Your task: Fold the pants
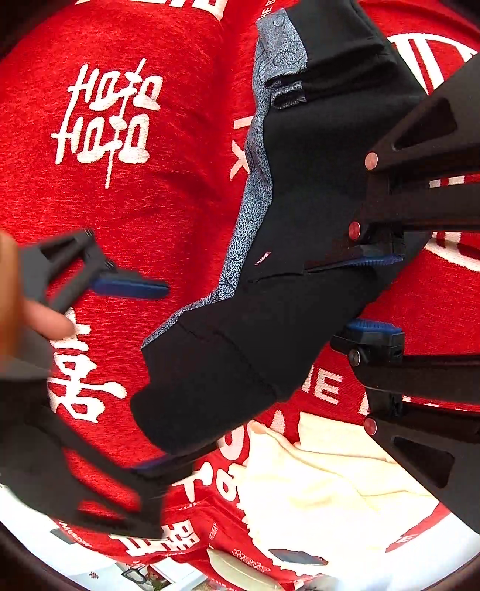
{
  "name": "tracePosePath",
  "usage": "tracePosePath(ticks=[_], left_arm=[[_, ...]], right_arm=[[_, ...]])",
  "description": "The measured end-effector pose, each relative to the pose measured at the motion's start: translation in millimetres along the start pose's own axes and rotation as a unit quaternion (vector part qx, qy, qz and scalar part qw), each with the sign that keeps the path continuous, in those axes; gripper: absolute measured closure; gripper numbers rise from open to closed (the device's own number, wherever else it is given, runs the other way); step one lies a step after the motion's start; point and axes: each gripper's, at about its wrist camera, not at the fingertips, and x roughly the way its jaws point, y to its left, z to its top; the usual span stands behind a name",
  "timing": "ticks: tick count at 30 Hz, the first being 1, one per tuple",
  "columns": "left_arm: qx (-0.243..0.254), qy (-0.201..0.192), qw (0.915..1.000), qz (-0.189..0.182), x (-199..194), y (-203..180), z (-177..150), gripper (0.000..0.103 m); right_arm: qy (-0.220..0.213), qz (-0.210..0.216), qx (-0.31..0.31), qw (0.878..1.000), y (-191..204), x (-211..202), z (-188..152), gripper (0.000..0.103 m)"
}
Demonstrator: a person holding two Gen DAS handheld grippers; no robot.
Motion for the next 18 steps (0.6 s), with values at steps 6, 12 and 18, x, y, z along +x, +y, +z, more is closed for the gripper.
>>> tracePosePath(ticks=[6, 12, 18], left_arm=[[0.004, -0.004, 1.0000, 0.001, -5, -4, 3, 0.079], [0.033, -0.035, 0.9989, 0.001, -30, -16, 13, 0.079], [0.071, -0.068, 0.9948, -0.026, -70, -39, 23, 0.079]], right_arm=[[0.026, -0.049, -0.021, 0.998, 0, 22, 1, 0.072], [-0.072, 0.032, 0.023, 0.997, -36, -18, -34, 0.076], [-0.142, 0.136, 0.061, 0.979, -83, -61, -85, 0.076]])
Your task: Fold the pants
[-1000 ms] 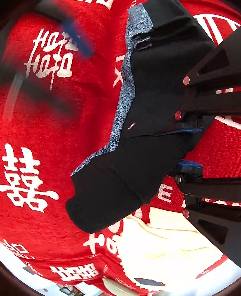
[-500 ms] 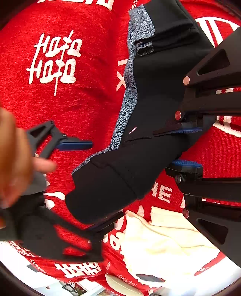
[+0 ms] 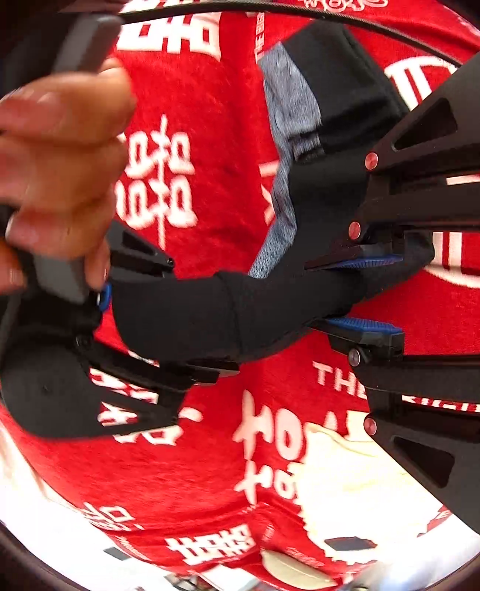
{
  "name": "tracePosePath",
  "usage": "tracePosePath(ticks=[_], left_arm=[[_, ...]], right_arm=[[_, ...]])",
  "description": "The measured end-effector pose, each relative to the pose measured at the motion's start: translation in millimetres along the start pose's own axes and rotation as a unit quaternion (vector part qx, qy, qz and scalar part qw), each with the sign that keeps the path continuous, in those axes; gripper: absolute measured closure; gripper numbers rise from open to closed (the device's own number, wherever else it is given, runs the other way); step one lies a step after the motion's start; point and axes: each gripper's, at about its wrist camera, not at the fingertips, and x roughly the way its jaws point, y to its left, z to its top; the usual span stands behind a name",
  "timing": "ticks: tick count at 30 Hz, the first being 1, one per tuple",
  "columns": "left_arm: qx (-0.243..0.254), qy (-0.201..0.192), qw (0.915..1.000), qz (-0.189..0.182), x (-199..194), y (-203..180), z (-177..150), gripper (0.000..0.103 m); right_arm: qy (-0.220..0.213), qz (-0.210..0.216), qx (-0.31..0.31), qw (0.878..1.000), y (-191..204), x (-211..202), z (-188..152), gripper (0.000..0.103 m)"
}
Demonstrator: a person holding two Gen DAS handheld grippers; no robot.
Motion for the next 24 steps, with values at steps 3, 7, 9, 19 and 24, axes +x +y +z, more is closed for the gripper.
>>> tracePosePath(ticks=[3, 7, 9, 19, 24], left_arm=[[0.022, -0.014, 0.9995, -0.016, -15, -16, 9, 0.079], [0.066, -0.030, 0.9966, -0.039, -31, -50, 20, 0.079], [0.085, -0.033, 0.9946, -0.050, -36, -69, 23, 0.079], [0.188, -0.015, 0.9765, -0.104, -40, -181, 10, 0.079], [0.229, 0.013, 0.9660, -0.119, -29, -233, -7, 0.079]], right_arm=[[-0.038, 0.042, 0.024, 0.998, -21, -30, -20, 0.076], [-0.101, 0.091, 0.055, 0.989, -63, -73, -61, 0.076], [-0.125, 0.107, 0.071, 0.984, -82, -87, -79, 0.076], [-0.205, 0.161, 0.173, 0.950, -206, -116, -189, 0.076], [-0.214, 0.172, 0.227, 0.934, -268, -99, -238, 0.077]])
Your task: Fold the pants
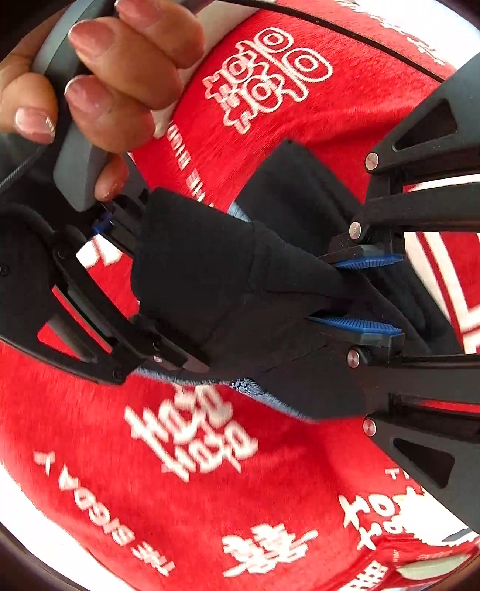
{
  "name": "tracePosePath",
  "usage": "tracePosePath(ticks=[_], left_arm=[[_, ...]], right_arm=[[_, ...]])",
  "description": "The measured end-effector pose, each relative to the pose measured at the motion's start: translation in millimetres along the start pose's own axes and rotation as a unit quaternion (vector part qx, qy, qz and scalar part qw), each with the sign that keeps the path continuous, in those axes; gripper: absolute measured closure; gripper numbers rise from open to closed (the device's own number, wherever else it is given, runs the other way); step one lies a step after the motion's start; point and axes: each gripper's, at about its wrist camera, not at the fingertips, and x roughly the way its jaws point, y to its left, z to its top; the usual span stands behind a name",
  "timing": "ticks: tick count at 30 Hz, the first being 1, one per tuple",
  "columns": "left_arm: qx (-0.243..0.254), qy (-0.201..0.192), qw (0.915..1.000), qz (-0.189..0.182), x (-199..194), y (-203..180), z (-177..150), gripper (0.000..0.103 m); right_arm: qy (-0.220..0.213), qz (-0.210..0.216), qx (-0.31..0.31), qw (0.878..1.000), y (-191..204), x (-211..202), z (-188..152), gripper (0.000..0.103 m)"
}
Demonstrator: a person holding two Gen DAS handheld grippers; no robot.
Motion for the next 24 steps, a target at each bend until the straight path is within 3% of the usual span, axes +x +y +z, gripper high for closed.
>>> tracePosePath(ticks=[8, 12, 15, 17, 19, 20, 24], left_arm=[[0.035, 0.052, 0.9978, -0.025, 40, -61, -7, 0.079], [0.046, 0.062, 0.9967, -0.023, 51, -74, -14, 0.078], [0.050, 0.062, 0.9966, -0.020, 50, -75, -15, 0.077], [0.049, 0.066, 0.9962, -0.027, 50, -74, -14, 0.071], [0.041, 0.074, 0.9956, -0.041, 47, -67, -13, 0.050], [0.036, 0.072, 0.9959, -0.041, 44, -64, -13, 0.046], [0.034, 0.065, 0.9962, -0.047, 25, -46, -13, 0.044]], right_arm=[[0.012, -0.054, 0.032, 0.998, -84, 5, -22, 0.077], [0.015, -0.082, 0.036, 0.996, -111, 11, -32, 0.077], [0.009, -0.080, 0.039, 0.996, -120, 13, -34, 0.077], [0.005, -0.083, 0.033, 0.996, -120, 12, -36, 0.077], [0.003, -0.092, 0.026, 0.995, -118, 14, -37, 0.076], [0.002, -0.094, 0.026, 0.995, -118, 14, -38, 0.076], [-0.002, -0.112, 0.025, 0.993, -113, 11, -40, 0.073]])
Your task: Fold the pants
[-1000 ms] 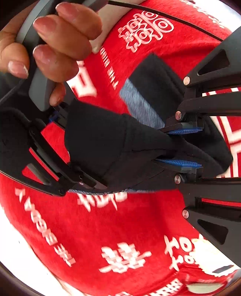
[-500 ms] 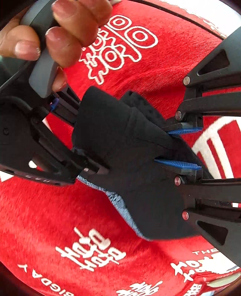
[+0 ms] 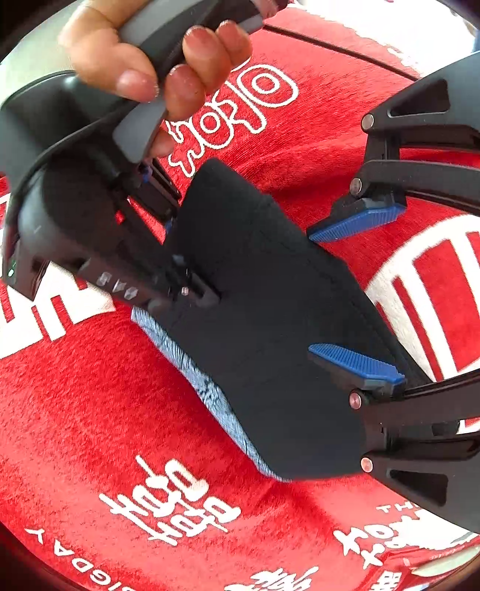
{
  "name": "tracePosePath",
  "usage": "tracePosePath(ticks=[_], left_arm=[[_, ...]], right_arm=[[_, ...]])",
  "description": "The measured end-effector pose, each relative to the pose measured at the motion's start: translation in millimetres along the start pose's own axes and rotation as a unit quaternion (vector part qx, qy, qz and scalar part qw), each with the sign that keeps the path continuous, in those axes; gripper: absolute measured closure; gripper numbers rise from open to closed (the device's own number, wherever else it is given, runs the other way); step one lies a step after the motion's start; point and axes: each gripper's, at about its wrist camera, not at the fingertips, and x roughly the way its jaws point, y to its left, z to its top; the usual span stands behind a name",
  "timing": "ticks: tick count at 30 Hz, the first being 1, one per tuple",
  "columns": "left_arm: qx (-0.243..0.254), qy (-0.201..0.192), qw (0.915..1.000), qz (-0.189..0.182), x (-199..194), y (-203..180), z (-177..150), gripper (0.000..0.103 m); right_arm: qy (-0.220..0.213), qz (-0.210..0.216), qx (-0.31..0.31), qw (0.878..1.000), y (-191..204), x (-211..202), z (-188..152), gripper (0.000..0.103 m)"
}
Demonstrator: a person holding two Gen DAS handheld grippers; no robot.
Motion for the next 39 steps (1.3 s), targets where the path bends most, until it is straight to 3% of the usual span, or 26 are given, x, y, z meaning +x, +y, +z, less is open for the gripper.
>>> tracePosePath(ticks=[4, 8, 11, 15, 19, 25, 28, 31, 36, 39], left_arm=[[-0.030, 0.002, 0.9995, -0.001, -13, 32, -2, 0.044], [-0.093, 0.021, 0.9955, 0.006, -14, 79, -6, 0.044], [-0.163, 0.050, 0.9854, 0.000, -3, 119, -14, 0.044], [-0.228, 0.077, 0.9705, -0.011, 9, 150, -28, 0.044], [-0.261, 0.104, 0.9594, -0.022, 19, 163, -37, 0.044], [-0.280, 0.120, 0.9518, -0.030, 31, 167, -49, 0.044], [-0.290, 0.126, 0.9481, -0.035, 37, 169, -52, 0.043], [-0.288, 0.126, 0.9489, -0.027, 42, 171, -54, 0.035], [-0.298, 0.126, 0.9458, -0.033, 50, 176, -61, 0.025], [-0.302, 0.124, 0.9445, -0.037, 51, 178, -62, 0.025]], right_arm=[[0.001, -0.035, -0.007, 0.999, 4, -12, -6, 0.065], [0.000, -0.101, -0.028, 0.994, 12, -22, -16, 0.056], [0.001, -0.140, -0.025, 0.990, 11, -29, -24, 0.053], [-0.011, -0.157, 0.002, 0.987, 4, -43, -33, 0.053], [-0.038, -0.207, 0.001, 0.978, 10, -58, -43, 0.054], [-0.071, -0.192, -0.016, 0.979, 38, -68, -53, 0.061], [-0.055, -0.187, -0.041, 0.980, 52, -52, -54, 0.061], [-0.034, -0.197, -0.056, 0.978, 53, -34, -58, 0.061], [-0.025, -0.187, -0.033, 0.981, 37, -22, -61, 0.061], [-0.028, -0.189, -0.039, 0.981, 35, -19, -62, 0.061]])
